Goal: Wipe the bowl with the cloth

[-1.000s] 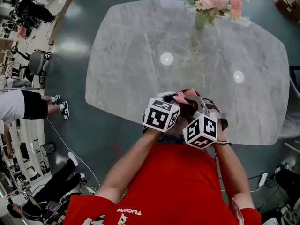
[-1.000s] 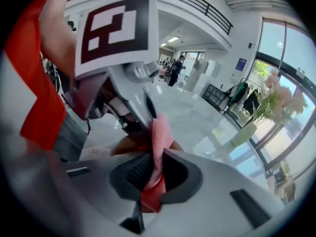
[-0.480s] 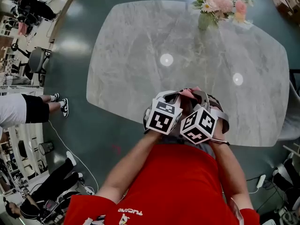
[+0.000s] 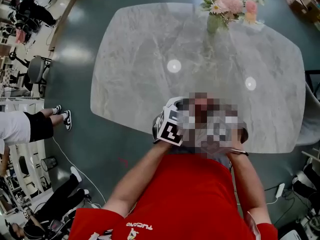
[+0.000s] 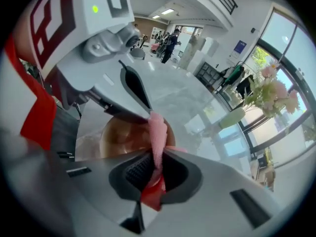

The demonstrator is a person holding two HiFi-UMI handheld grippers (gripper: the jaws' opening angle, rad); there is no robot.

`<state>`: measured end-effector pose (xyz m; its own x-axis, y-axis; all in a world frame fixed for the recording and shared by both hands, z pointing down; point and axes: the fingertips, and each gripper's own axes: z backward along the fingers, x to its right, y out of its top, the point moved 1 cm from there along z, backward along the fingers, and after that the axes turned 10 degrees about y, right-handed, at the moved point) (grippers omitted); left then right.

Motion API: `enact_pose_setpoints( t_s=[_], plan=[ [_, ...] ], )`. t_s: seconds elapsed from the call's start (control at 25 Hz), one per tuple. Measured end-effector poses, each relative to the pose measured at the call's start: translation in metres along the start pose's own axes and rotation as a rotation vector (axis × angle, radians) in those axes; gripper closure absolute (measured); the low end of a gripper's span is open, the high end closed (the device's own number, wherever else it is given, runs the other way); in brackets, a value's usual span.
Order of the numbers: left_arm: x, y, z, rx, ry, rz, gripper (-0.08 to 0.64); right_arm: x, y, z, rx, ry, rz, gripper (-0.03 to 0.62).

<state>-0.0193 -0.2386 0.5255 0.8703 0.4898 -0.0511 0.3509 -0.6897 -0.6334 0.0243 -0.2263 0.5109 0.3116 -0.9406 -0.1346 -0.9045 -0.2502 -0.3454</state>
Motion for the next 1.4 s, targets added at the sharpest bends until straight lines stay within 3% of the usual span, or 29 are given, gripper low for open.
enact_pose_setpoints(
  t_s=[0.12,0.28,0.44,0.6,0.72,0.88,1.4],
  plan=[
    [0.0,0.002,0.003,0.022,0.005,-0.015,0.541,0.002,-0.003,0.006,-0.024,-0.024,0.022,0.569],
    [-0.005,0.005,0.004,0.046,0.025,-0.044,0.54,-0.022,-0.01,-0.001,-0.094,0.084,0.091,0.569],
    [-0.009,0.006,0.008,0.057,0.024,-0.047,0.541,-0.022,-0.006,0.003,-0.094,0.034,0.152,0.569],
    [-0.007,0.007,0.01,0.067,0.022,-0.071,0.541,-0.04,-0.003,0.0,-0.142,0.091,0.287,0.569],
    [-0.006,0.008,0.011,0.072,0.014,-0.067,0.541,-0.04,-0.003,0.002,-0.147,0.09,0.306,0.569],
    [-0.006,0.008,0.012,0.078,0.006,-0.054,0.541,-0.061,0.005,0.005,-0.103,0.186,0.345,0.569],
    [-0.004,0.012,0.017,0.088,-0.006,-0.034,0.541,-0.07,0.017,0.003,-0.046,0.19,0.424,0.569]
  ],
)
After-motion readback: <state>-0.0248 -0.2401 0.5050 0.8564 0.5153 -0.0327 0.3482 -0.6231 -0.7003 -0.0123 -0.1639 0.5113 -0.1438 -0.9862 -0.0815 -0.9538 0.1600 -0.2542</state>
